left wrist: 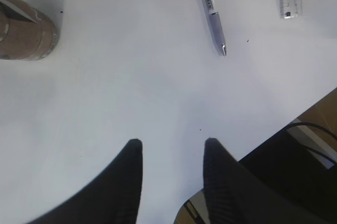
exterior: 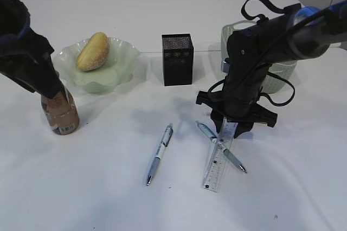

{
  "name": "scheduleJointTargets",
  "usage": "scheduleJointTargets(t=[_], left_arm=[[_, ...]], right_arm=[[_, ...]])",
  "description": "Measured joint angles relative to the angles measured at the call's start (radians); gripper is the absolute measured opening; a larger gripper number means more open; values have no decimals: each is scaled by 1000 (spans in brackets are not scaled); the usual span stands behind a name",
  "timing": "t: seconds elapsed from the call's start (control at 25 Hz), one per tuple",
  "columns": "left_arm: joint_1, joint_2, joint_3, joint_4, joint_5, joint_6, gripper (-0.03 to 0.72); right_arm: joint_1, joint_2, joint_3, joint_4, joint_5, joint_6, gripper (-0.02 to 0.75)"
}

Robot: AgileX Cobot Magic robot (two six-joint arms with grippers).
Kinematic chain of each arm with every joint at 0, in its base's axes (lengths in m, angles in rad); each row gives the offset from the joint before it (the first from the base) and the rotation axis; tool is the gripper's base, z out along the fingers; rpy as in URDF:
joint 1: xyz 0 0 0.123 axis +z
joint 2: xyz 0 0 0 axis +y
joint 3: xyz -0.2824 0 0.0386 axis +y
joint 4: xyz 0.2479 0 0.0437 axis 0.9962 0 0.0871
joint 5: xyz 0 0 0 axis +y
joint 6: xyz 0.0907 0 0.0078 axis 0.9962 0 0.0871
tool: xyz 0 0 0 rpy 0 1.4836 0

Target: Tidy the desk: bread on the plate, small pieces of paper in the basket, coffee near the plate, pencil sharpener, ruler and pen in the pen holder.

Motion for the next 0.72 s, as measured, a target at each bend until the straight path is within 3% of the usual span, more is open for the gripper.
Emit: scheduleJointTargets(t=[0.72], left_arm=[[0, 0, 0, 0, 0, 0, 268]], right_arm=[[0, 0, 0, 0, 0, 0, 300]])
